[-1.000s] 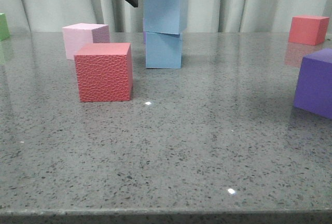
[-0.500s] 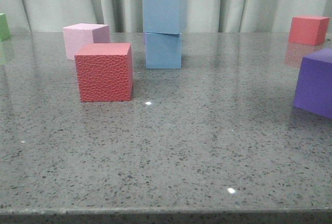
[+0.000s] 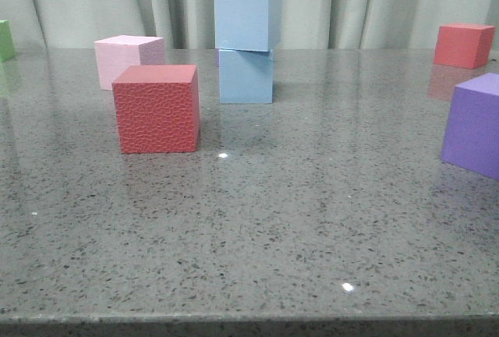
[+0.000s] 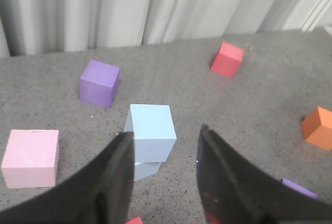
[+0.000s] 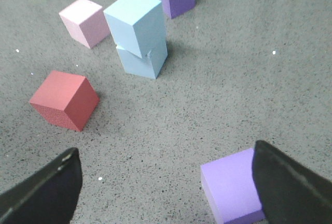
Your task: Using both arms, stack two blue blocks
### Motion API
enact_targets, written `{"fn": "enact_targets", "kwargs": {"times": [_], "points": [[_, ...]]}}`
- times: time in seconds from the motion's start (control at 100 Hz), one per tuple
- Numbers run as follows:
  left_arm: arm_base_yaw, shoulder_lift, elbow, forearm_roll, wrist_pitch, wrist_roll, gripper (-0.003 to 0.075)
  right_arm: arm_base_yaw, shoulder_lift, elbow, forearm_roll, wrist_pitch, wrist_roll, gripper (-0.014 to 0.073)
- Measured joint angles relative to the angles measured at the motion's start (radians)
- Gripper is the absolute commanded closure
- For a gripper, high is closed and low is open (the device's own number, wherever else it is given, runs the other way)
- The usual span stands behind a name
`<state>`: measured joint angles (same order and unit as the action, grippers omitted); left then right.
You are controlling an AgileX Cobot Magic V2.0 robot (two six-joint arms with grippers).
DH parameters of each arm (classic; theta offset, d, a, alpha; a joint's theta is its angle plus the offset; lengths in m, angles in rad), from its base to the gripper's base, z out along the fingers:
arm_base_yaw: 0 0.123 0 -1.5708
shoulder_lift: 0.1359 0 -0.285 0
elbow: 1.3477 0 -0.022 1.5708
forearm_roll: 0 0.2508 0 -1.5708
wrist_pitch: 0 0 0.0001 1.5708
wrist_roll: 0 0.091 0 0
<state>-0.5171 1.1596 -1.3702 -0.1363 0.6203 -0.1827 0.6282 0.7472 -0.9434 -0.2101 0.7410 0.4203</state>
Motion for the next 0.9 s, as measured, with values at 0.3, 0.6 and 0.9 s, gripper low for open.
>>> {"fn": "enact_targets", "kwargs": {"times": [0.3, 0.6, 0.9], "points": [[0.0, -0.349, 0.392, 0.067, -0.178, 0.0, 0.0738, 0.0, -0.184, 0.076, -0.041, -0.043, 0.0, 0.0442], [0.0, -0.593, 0.675, 0.071, -0.214, 0.0, 0.0738, 0.0, -0.336, 0.191, -0.048, -0.074, 0.0, 0.0661], [0.0, -0.772, 0.851, 0.071, -0.225, 0.0, 0.0738, 0.0, -0.464, 0.337, -0.067, -0.133, 0.0, 0.0661]]}}
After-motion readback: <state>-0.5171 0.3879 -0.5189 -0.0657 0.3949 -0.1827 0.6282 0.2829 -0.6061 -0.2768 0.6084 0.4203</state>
